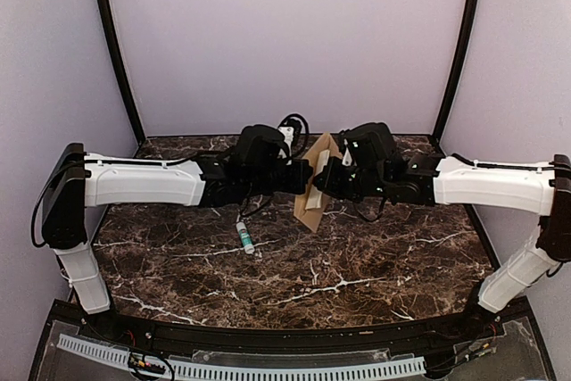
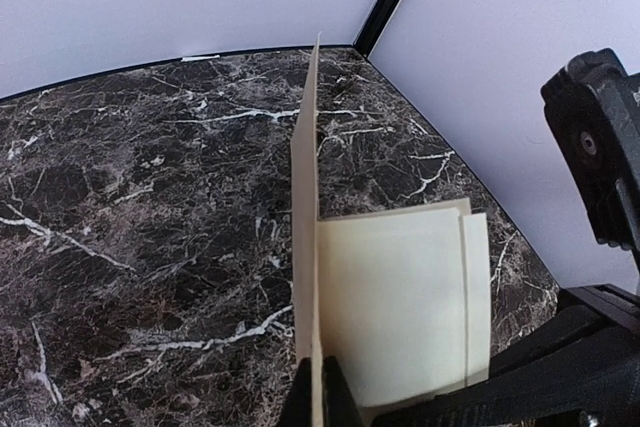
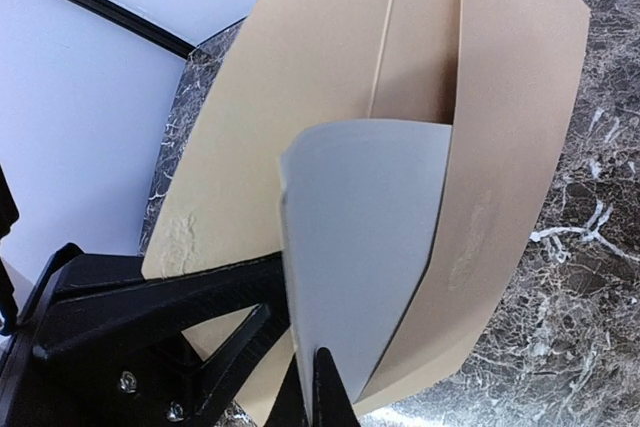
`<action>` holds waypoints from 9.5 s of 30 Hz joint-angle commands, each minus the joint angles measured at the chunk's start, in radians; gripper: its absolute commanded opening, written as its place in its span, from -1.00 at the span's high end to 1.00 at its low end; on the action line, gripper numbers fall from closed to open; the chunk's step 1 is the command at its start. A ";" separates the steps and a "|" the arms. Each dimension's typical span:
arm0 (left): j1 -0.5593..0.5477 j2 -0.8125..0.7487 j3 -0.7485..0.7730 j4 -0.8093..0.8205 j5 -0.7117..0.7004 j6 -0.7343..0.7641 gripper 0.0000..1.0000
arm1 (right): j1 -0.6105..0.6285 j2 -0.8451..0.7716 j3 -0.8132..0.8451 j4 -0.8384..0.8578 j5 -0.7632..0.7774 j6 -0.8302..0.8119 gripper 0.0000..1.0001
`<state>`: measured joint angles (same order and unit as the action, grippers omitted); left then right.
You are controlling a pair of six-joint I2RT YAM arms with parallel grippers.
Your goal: Place the letter into the envelope and seal it
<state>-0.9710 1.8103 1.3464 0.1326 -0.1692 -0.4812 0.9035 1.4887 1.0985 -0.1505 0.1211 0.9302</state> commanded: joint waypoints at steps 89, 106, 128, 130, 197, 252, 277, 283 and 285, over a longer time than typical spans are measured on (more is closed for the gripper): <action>-0.049 0.044 0.096 0.011 0.147 0.035 1.00 | -0.127 -0.122 -0.244 0.183 -0.097 -0.101 -0.39; -0.049 0.012 0.067 0.036 0.247 0.020 1.00 | -0.154 -0.109 -0.264 0.192 -0.090 -0.107 -0.39; -0.049 -0.008 0.053 0.059 0.291 0.012 1.00 | -0.166 -0.102 -0.300 0.236 -0.118 -0.116 -0.34; -0.049 -0.008 0.053 0.060 0.293 0.012 1.00 | -0.167 -0.117 -0.312 0.262 -0.143 -0.128 -0.35; -0.038 0.036 0.180 0.016 0.348 -0.005 1.00 | -0.172 -0.325 -0.534 0.407 -0.137 -0.072 -0.97; -0.017 0.085 -0.190 0.139 0.202 -0.316 1.00 | -0.176 -0.789 -0.644 0.062 0.132 -0.217 -0.97; -0.072 -0.071 -0.451 0.004 0.026 -0.508 0.44 | -0.176 -0.482 -0.629 0.291 -0.010 -0.279 -0.96; -0.103 -0.199 -0.442 -0.161 -0.103 -0.465 0.12 | -0.171 -0.387 -0.629 0.423 -0.192 -0.333 -0.92; -0.103 -0.249 -0.443 -0.248 -0.184 -0.454 -0.01 | -0.154 -0.344 -0.612 0.453 -0.232 -0.351 -0.89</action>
<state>-1.0683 1.6585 0.9092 0.0566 -0.2100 -0.9676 0.7322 1.0840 0.4469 0.1707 0.0193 0.6312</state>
